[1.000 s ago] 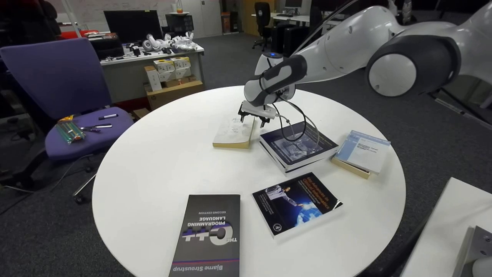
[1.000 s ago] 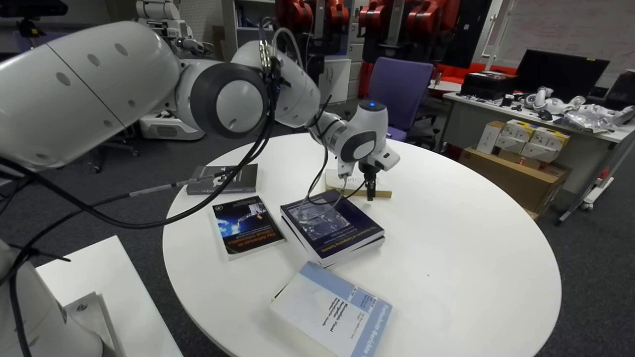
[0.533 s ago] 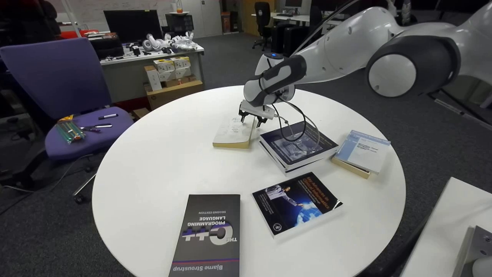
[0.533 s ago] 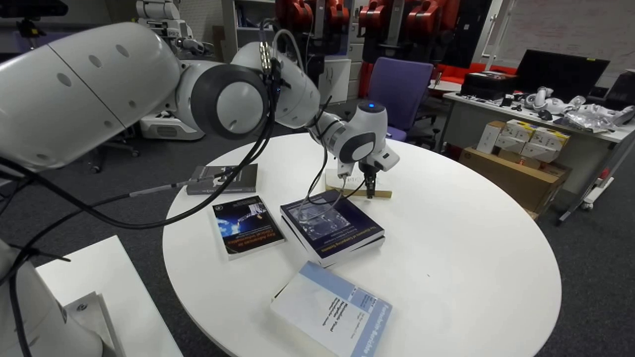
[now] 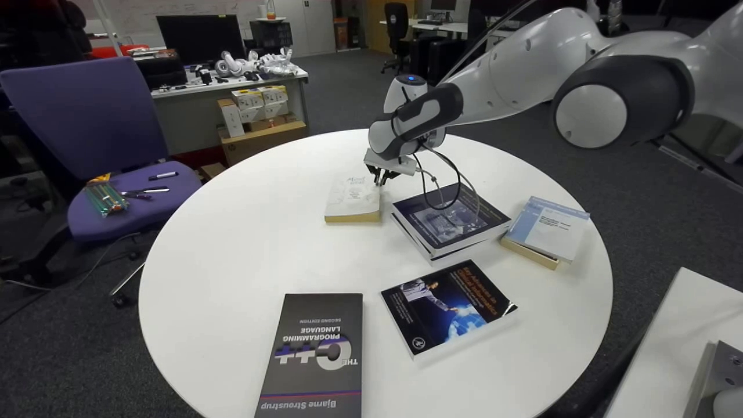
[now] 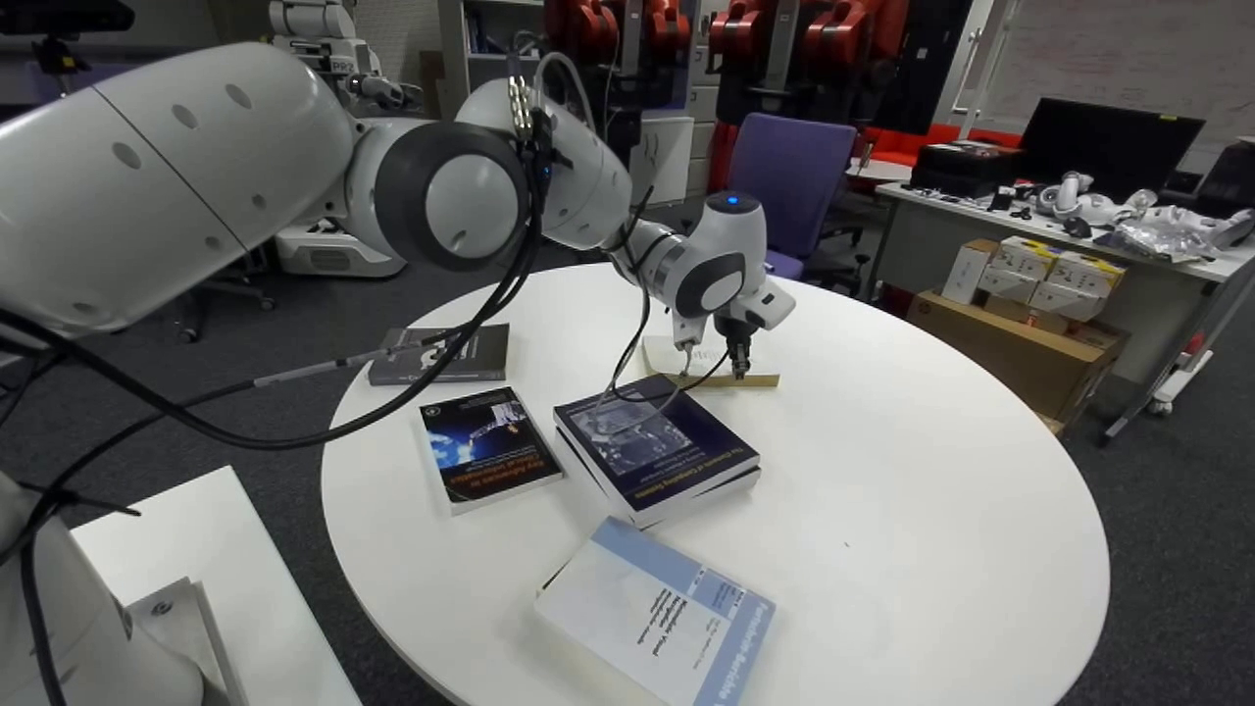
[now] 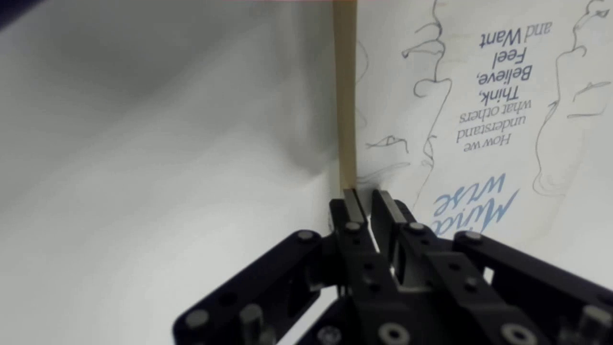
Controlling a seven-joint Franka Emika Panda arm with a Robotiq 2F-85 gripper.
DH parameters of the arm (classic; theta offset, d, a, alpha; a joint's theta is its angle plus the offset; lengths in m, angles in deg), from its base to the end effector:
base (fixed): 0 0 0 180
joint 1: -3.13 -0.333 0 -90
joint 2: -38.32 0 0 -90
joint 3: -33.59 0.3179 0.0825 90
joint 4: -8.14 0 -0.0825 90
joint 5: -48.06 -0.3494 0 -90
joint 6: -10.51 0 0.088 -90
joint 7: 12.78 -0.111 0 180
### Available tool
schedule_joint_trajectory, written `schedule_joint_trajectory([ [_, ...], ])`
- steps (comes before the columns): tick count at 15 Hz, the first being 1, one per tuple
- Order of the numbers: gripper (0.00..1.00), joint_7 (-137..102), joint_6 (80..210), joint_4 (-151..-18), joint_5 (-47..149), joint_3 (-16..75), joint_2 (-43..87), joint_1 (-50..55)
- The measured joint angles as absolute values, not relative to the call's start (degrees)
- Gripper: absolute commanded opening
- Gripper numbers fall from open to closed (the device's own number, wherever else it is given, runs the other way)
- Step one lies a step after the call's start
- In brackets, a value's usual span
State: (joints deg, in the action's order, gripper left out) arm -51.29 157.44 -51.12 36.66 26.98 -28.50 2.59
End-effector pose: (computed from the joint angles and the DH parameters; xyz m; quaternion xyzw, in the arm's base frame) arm 0.7764 -0.0477 0.1736 -0.8982 0.3985 -0.1704 0.0735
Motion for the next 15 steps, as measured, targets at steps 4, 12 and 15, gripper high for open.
schedule_joint_trajectory([
  [4,0.00,-51.3,162.6,-49.4,42.3,22.1,-28.1,-0.1],
  [12,0.71,-48.9,162.8,-49.1,44.8,22.4,-26.7,-1.9],
  [15,0.92,-43.1,158.3,-49.9,46.0,23.3,-26.2,-2.3],
])
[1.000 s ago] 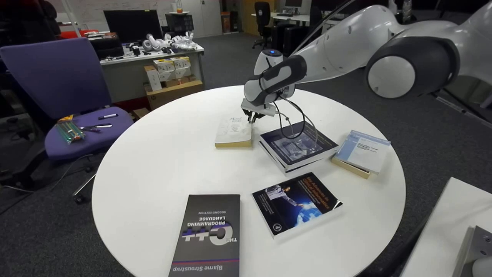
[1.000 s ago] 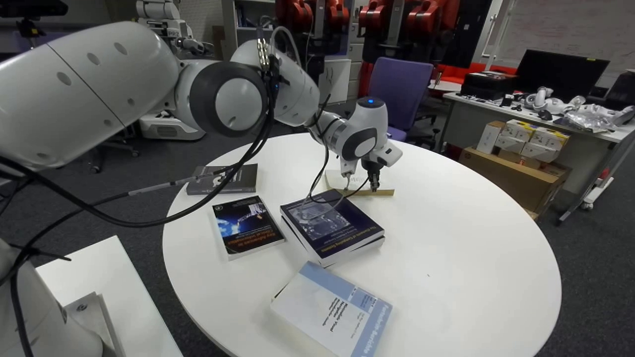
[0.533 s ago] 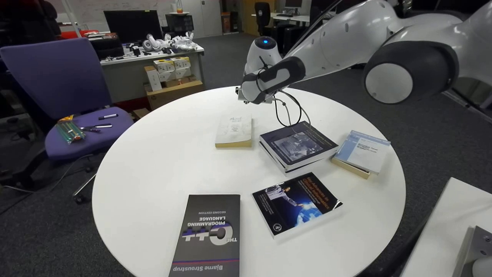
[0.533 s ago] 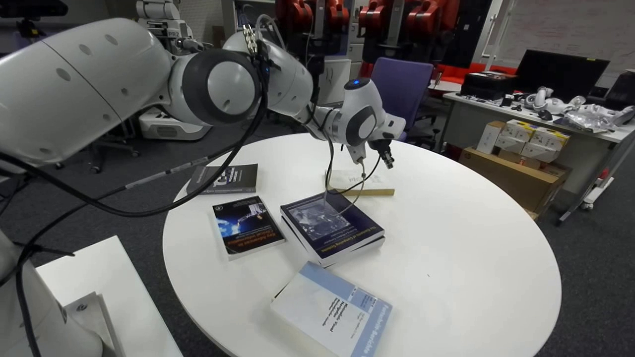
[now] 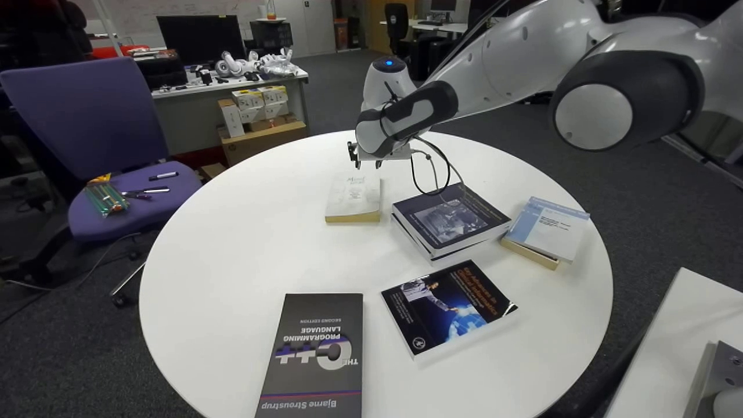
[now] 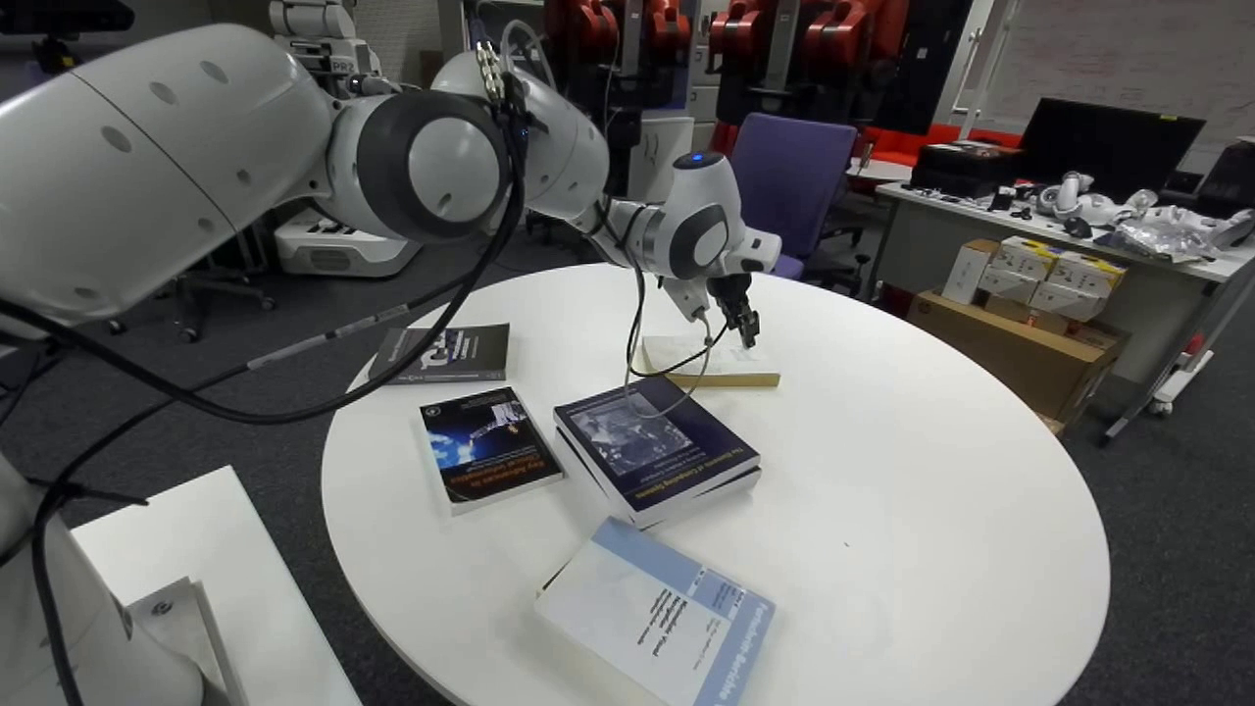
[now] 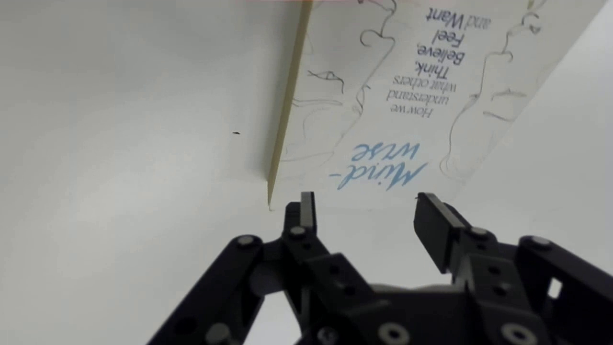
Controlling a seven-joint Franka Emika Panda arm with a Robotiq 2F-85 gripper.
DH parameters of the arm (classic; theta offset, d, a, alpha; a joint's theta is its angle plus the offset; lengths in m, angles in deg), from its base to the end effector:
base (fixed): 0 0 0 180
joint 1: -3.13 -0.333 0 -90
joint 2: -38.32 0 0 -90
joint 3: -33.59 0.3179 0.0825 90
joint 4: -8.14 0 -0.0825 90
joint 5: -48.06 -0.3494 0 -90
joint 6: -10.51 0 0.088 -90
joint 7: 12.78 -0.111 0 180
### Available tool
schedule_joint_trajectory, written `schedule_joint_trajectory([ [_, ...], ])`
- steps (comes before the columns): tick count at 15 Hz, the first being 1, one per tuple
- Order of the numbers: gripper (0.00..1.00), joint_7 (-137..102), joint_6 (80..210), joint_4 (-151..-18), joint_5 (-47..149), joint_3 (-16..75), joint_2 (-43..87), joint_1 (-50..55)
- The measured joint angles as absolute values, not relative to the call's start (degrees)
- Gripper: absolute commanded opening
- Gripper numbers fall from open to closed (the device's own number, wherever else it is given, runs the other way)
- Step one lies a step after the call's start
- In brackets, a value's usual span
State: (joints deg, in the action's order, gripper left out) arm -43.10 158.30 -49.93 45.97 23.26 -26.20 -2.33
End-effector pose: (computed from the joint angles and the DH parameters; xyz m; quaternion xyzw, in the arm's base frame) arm 0.7891 -0.0056 0.2203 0.9425 -0.2415 0.2312 0.0041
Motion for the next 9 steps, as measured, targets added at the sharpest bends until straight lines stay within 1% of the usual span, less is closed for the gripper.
schedule_joint_trajectory([
  [1,0.98,-41.4,157.4,-50.6,47.0,23.1,-25.6,-2.6],
  [2,1.00,-40.0,156.5,-50.9,48.3,22.7,-25.1,-2.9],
  [9,1.00,-31.8,144.6,-51.4,58.4,21.2,-19.8,-5.8],
])
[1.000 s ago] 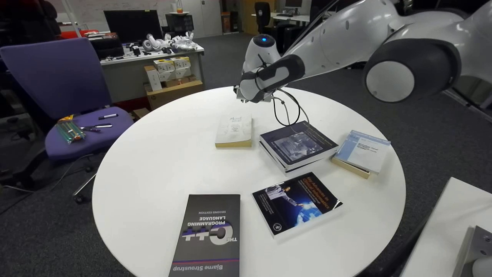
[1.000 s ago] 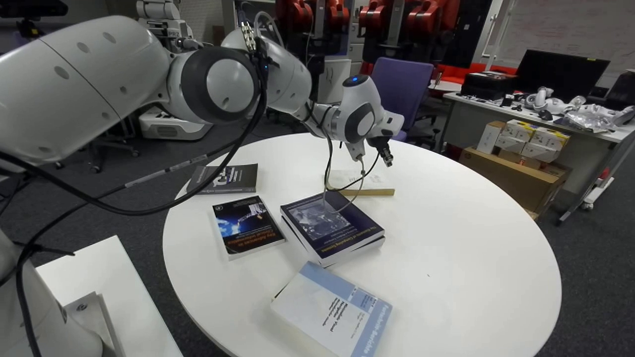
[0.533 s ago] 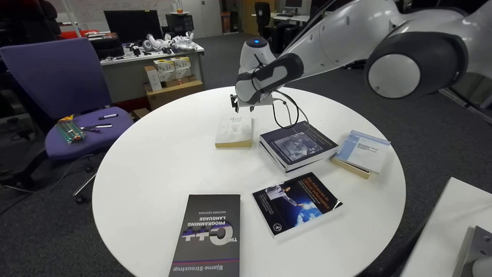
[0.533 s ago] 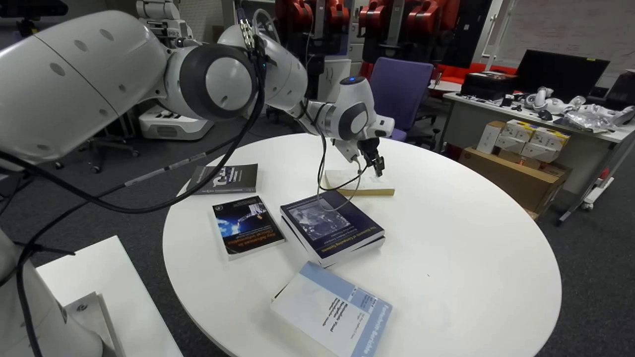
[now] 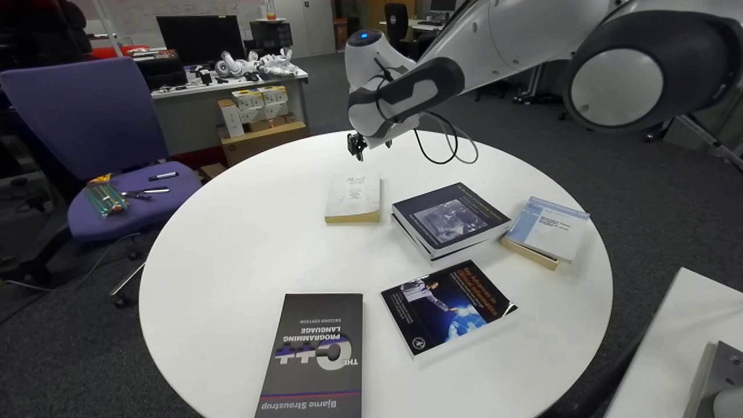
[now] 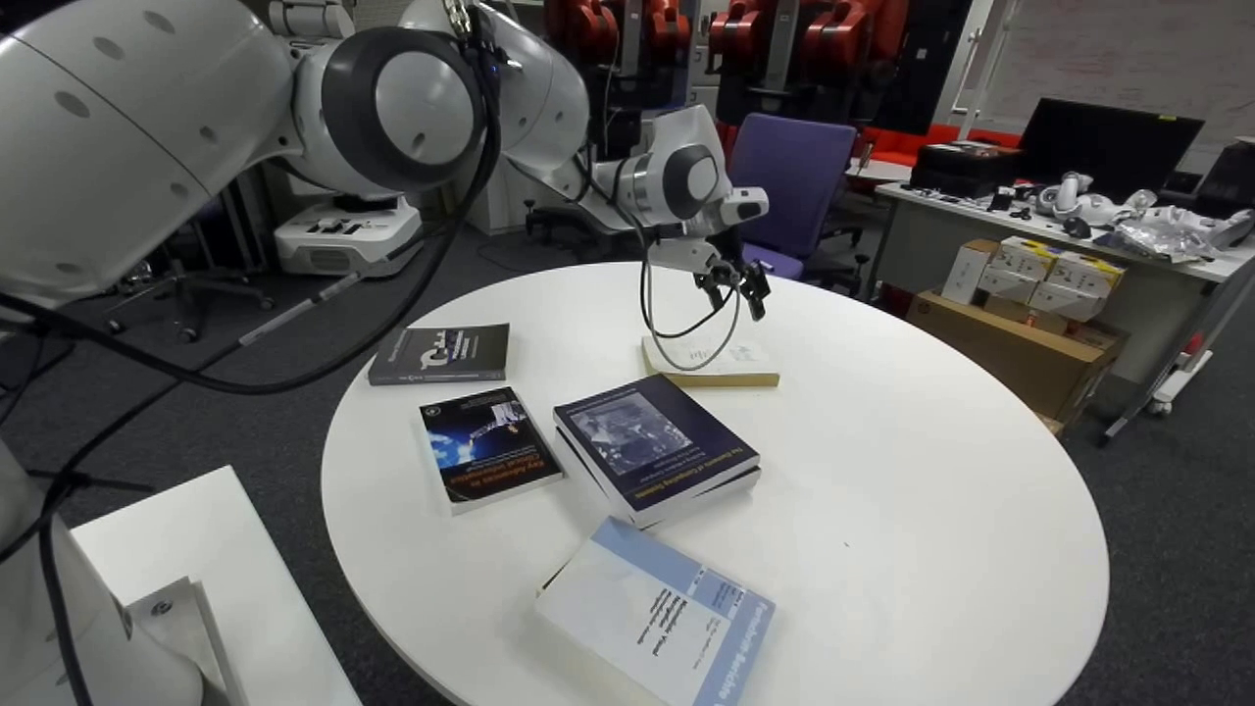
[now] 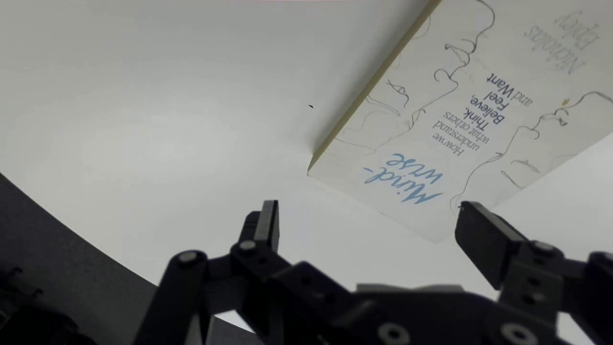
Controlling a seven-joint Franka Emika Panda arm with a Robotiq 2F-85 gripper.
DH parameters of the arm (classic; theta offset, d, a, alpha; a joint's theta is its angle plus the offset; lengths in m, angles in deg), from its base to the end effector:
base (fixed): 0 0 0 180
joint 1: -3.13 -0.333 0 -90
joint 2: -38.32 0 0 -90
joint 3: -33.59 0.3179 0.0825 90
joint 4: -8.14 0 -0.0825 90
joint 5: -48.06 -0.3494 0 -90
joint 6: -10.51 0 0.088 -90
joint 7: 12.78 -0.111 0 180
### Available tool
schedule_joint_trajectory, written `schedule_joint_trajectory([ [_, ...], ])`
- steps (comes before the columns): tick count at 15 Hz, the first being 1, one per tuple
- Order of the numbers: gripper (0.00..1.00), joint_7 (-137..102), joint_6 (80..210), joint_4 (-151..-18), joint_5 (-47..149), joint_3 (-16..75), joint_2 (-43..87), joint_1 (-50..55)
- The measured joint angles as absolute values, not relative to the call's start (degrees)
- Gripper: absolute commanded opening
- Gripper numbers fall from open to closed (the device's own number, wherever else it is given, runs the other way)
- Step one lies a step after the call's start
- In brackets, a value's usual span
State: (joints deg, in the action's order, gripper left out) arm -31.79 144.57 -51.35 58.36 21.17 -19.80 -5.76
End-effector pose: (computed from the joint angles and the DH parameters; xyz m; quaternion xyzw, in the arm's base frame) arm 0.7780 0.0157 0.2707 0.9732 -0.0771 0.1700 0.1340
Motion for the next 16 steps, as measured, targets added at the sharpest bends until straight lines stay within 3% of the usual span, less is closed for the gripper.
schedule_joint_trajectory([
  [16,1.00,-17.3,137.6,-56.8,68.4,25.0,-19.8,-12.2],
])
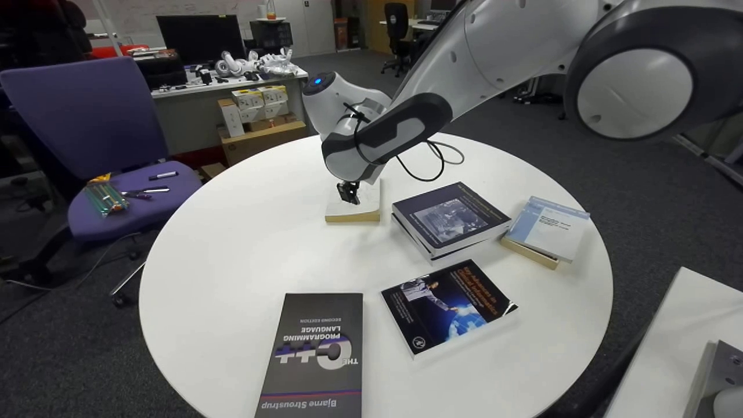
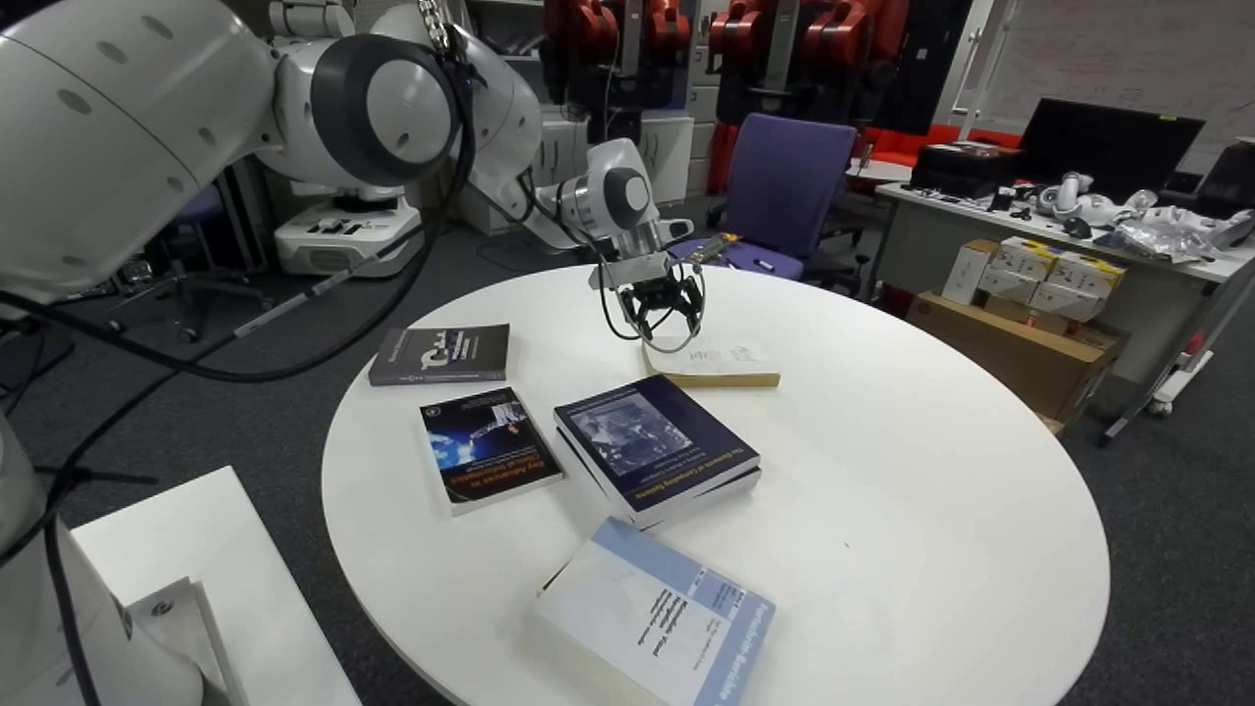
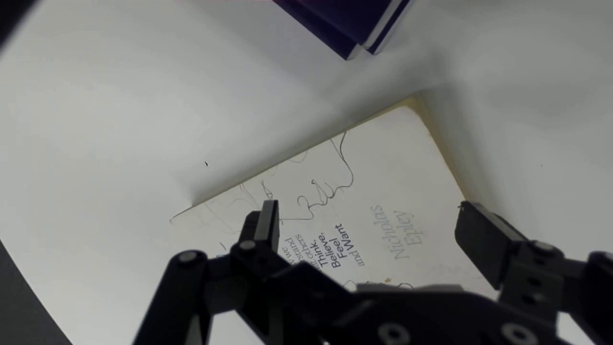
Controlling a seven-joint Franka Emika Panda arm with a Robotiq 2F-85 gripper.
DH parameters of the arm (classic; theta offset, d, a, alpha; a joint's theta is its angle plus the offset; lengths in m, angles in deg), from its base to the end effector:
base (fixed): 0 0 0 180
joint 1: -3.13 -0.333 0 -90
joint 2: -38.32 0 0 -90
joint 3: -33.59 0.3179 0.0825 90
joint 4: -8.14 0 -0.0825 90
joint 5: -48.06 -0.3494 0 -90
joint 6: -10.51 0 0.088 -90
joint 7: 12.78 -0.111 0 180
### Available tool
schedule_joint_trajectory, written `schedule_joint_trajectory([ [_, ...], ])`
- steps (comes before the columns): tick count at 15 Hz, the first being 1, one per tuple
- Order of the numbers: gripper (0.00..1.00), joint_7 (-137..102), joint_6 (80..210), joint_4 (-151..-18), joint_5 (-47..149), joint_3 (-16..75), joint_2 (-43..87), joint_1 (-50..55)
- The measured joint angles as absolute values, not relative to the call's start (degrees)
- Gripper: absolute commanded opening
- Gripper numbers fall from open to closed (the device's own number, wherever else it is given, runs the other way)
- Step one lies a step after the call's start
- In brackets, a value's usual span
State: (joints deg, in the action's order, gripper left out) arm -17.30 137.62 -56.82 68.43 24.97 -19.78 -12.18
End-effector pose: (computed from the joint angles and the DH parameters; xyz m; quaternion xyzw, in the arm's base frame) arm 0.7409 0.1121 0.2132 0.9653 0.1560 0.0580 0.2014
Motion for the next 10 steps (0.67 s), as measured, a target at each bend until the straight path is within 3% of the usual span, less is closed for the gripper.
schedule_joint_trajectory([
  [10,1.00,-17.2,137.6,-56.8,68.7,24.6,-21.0,-11.4],
])
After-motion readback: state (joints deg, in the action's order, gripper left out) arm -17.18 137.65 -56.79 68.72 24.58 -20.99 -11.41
